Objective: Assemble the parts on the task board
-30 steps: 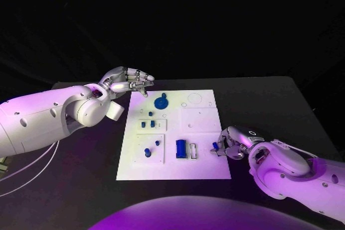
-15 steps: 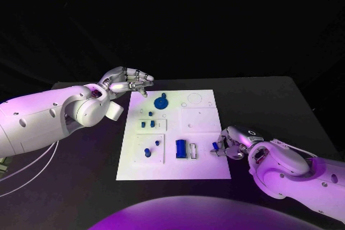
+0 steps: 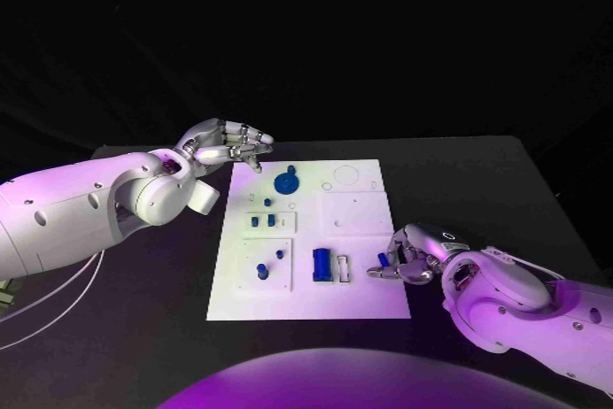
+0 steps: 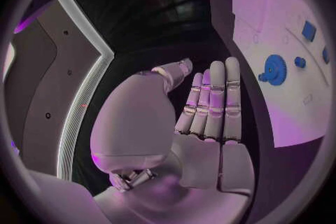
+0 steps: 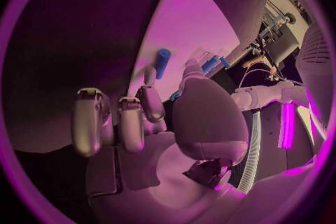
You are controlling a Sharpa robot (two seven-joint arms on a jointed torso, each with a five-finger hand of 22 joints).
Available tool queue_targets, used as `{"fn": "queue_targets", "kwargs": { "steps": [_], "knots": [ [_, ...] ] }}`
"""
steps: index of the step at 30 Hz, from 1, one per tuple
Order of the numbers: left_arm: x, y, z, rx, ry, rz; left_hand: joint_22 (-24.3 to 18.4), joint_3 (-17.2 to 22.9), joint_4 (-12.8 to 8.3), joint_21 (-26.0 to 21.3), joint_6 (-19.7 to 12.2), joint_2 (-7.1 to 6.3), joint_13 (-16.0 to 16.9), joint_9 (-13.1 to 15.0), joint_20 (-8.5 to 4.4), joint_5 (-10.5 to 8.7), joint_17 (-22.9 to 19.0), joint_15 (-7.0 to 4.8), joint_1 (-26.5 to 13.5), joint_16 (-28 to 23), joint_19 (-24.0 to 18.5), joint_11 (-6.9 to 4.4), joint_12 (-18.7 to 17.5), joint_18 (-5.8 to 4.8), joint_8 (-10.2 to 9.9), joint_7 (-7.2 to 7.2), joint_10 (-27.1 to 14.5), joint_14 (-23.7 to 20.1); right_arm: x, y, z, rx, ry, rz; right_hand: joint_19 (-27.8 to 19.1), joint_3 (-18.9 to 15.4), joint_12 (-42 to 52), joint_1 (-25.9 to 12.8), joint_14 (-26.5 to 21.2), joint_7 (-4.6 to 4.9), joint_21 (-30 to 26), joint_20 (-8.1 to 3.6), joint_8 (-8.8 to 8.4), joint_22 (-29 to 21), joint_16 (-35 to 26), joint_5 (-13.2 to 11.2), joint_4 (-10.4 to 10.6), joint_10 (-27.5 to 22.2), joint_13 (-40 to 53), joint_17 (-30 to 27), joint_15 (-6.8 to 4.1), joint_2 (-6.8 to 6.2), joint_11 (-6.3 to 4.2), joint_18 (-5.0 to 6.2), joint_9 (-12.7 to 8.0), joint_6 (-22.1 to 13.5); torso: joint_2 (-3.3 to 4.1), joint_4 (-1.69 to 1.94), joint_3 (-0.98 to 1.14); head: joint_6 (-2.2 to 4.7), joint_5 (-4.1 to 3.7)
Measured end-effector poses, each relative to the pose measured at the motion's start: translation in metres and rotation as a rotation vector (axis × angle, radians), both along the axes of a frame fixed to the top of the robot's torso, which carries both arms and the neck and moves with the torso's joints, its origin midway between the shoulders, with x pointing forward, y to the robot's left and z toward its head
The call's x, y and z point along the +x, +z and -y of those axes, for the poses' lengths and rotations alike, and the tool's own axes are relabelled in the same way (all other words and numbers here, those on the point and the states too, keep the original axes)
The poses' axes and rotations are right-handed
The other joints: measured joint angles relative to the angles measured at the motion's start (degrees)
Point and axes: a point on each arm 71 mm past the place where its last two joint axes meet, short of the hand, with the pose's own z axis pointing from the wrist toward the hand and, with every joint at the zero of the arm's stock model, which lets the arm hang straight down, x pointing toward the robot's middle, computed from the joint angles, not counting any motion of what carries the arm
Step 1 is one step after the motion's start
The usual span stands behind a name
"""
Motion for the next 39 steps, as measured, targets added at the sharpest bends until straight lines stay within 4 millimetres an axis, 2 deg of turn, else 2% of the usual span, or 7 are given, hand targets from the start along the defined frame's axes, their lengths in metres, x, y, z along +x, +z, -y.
{"fn": "queue_targets", "kwargs": {
  "steps": [3, 6, 9, 19, 31, 34, 39],
  "knots": [
    [0.0000, 0.0000, 0.0000, 0.000, 0.000, 0.000, 0.00, -0.17, 0.17, 0.00, 0.00, 0.00, 0.00, 0.00, 0.00, 0.00, 0.00, 0.00, 0.00, 0.00, 0.00, 0.00, 0.00, 0.00, 0.00, 0.00, 0.00, 0.00, 0.0004, -0.0004, 0.0007, 0.006, -0.004, -0.008, 0.01, -0.01, -0.23, -1.24, 0.21, -0.28, -0.45, 0.27, 0.00, 0.00, 0.00, 0.36, 0.01, -0.39, -0.24, 0.00, 0.21, -1.24, -0.01, 0.00, 1.18, -0.33, 0.00, -0.01, 0.01, 0.00, 0.01],
    [0.0000, 0.0000, 0.0000, 0.001, 0.000, 0.000, 0.00, -0.17, 0.17, 0.00, 0.00, 0.00, 0.00, 0.00, 0.00, 0.00, 0.00, 0.00, 0.00, 0.00, 0.00, 0.00, 0.00, 0.00, 0.00, 0.00, 0.00, 0.00, 0.0007, -0.0006, 0.0014, 0.013, -0.008, -0.014, 0.00, -0.86, -1.66, -2.05, 0.00, -0.53, -1.32, 0.43, 0.00, 0.00, 0.00, 0.52, 0.15, -1.68, -1.30, 0.00, 0.41, -2.14, 0.37, 0.00, 1.28, -0.58, -0.01, -0.01, 0.02, 0.00, 0.01],
    [0.0000, -0.0001, 0.0000, 0.002, 0.000, 0.000, 0.00, -0.17, 0.17, 0.00, 0.00, 0.00, 0.00, 0.00, 0.00, 0.00, 0.00, 0.00, 0.00, 0.00, 0.00, 0.00, 0.00, 0.00, 0.00, 0.00, 0.00, 0.00, 0.0009, -0.0012, 0.0021, 0.020, -0.012, -0.021, 0.00, -2.00, -2.60, -2.66, 0.08, -0.58, -2.00, 0.66, 0.00, -0.01, -0.18, 0.58, 0.15, -2.37, -2.12, 0.00, 0.73, -3.81, 0.68, -0.01, 4.80, -1.29, -0.01, -0.01, 0.02, 0.00, -0.02],
    [0.0001, -0.0002, 0.0000, 0.004, -0.001, 0.000, -0.02, -0.17, 0.16, -0.17, 0.00, 0.00, 0.00, -0.01, 0.00, 0.00, 0.00, 0.00, 0.00, 0.00, 0.00, 0.00, 0.00, 0.00, 0.00, 0.00, 0.00, 0.00, 0.0009, -0.0016, 0.0032, 0.032, -0.019, -0.030, 0.01, -3.03, -3.13, -1.50, 0.20, -0.48, -2.94, 0.84, 0.00, -0.01, -0.22, 0.80, 0.16, -3.25, -2.72, 0.00, 1.01, -5.65, 1.00, -0.01, 4.99, -1.66, -0.01, -0.01, 0.02, 0.00, -0.06],
    [0.0002, -0.0003, -0.0001, 0.006, -0.001, 0.000, -0.06, -0.17, 0.16, -0.23, 0.00, 0.00, 0.00, -0.05, 0.00, 0.00, 0.00, 0.00, 0.00, 0.00, 0.00, 0.00, 0.00, -0.01, 0.00, 0.00, 0.00, 0.00, -0.0003, -0.0014, 0.0042, 0.035, -0.020, -0.028, 0.01, -3.03, -3.13, -0.57, 0.20, -0.55, -2.95, 0.84, -0.46, -0.02, -0.22, 0.80, 0.16, -3.26, -2.70, 0.04, 1.01, -5.17, 1.01, -0.01, 4.99, -1.76, -0.01, -0.01, 0.04, 0.00, -0.07],
    [0.0002, -0.0003, -0.0001, 0.007, -0.001, 0.000, -0.06, -0.16, 0.16, -0.23, 0.00, 0.00, 0.00, -0.05, 0.00, 0.00, 0.00, 0.00, 0.00, 0.00, 0.00, 0.00, 0.00, 0.00, 0.00, 0.00, 0.00, 0.00, -0.0007, -0.0012, 0.0044, 0.035, -0.020, -0.027, 0.01, -3.02, -3.13, 1.04, 0.00, -0.70, -2.94, 1.25, -1.24, -0.02, -0.22, 0.80, 0.16, -3.26, -2.66, 0.04, 1.22, -4.98, 1.01, 0.00, 4.99, -1.91, -0.01, -0.01, 0.04, 0.00, -0.11],
    [0.0002, -0.0004, 0.0000, 0.007, -0.001, 0.000, -0.06, -0.16, 0.16, -0.23, 0.00, 0.00, 0.00, -0.05, 0.00, 0.00, 0.00, 0.00, 0.00, 0.00, 0.00, 0.00, 0.00, 0.00, 0.00, 0.00, 0.00, 0.00, -0.0010, -0.0012, 0.0047, 0.036, -0.021, -0.026, 0.01, -2.61, -3.07, 4.03, 0.00, -0.84, -2.94, 1.25, -1.27, -0.02, -0.22, 0.80, 0.08, -3.26, -2.66, 0.04, 1.21, -4.21, 1.01, 0.00, 4.99, -2.05, -0.01, -0.01, 0.04, 0.00, -0.12]
  ]
}}
